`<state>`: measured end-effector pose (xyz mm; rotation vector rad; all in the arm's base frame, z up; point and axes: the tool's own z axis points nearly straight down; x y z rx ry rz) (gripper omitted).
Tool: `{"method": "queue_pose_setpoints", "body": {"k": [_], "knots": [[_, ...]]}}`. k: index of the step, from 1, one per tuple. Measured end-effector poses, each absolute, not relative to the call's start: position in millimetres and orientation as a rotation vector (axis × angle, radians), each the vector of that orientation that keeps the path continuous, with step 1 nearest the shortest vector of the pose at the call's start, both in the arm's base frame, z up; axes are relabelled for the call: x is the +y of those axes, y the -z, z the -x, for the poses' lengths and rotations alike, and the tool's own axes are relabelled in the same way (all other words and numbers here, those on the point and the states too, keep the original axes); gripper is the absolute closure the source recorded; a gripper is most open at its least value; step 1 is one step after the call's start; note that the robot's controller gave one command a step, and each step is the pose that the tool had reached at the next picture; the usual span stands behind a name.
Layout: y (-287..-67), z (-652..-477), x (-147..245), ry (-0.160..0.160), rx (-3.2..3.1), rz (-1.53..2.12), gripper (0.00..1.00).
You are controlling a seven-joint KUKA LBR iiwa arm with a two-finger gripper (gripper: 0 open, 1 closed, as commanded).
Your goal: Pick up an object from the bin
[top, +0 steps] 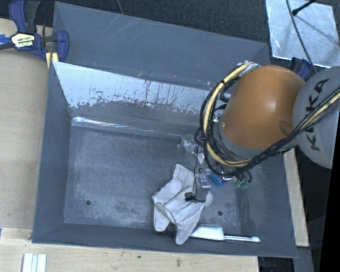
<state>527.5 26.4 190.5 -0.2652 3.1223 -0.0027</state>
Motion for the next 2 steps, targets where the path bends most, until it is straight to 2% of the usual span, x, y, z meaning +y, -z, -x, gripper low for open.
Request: {"method": "queue_pose_setpoints", "body": {"k": [1, 2], "knots": [[-158.1, -539.6, 9.7, -0.001, 3.137, 0.139, 0.0], [-148.1, -542.6, 1.2, -0.001, 3.134, 0.123, 0.0]]}}
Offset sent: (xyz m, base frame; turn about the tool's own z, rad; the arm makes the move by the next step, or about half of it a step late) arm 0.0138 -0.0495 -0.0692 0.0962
